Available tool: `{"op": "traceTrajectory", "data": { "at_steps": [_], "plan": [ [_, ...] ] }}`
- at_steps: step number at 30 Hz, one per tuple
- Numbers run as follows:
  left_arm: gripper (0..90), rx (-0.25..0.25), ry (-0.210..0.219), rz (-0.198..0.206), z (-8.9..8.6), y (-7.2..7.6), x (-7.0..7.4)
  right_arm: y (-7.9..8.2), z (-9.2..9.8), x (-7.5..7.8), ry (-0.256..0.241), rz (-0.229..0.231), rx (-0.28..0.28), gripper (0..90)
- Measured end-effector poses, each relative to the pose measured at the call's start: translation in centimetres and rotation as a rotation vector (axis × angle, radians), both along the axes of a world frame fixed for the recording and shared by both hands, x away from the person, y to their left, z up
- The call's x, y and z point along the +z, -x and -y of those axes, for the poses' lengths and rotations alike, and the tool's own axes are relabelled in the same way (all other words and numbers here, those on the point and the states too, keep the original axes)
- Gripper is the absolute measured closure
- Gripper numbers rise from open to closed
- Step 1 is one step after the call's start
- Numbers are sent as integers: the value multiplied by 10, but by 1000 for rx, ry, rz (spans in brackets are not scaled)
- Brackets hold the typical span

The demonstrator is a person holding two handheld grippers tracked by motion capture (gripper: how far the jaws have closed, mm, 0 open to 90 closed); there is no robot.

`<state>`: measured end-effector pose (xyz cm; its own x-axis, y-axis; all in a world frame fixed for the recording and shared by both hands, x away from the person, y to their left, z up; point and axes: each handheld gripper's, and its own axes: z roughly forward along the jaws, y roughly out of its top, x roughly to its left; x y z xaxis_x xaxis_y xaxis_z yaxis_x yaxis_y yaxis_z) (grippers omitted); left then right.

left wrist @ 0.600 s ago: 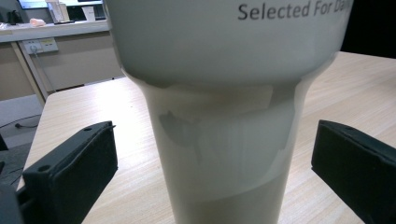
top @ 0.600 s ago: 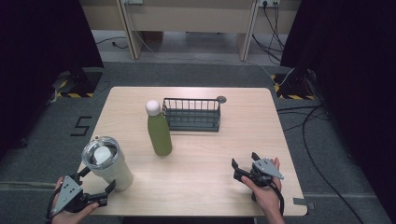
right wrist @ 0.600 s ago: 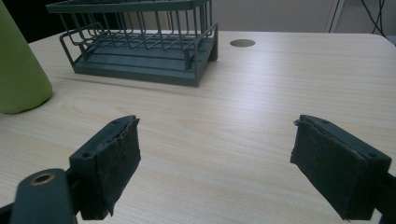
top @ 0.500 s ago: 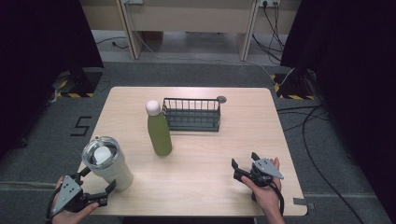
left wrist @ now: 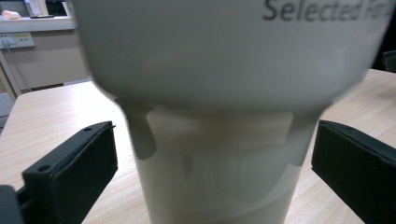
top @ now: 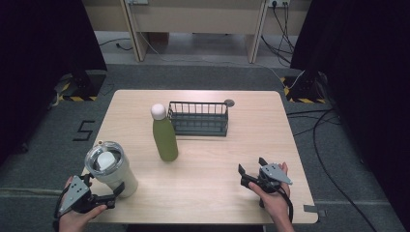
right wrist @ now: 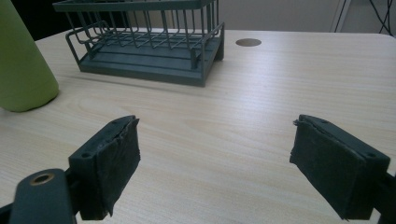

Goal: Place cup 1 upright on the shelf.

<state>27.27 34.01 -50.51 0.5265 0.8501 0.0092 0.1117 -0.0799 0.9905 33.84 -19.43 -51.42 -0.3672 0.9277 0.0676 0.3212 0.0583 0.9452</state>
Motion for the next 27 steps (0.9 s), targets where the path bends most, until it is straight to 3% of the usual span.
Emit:
{"op": "traceTrajectory", "data": {
  "at_steps": [24,27],
  "plan": [
    [1,-61,3,32,11,-25,3,-1,-1,-2,12,-15,12,151],
    [82,-54,13,41,9,-25,3,-1,-2,-3,16,-17,12,152]
  ]
}}
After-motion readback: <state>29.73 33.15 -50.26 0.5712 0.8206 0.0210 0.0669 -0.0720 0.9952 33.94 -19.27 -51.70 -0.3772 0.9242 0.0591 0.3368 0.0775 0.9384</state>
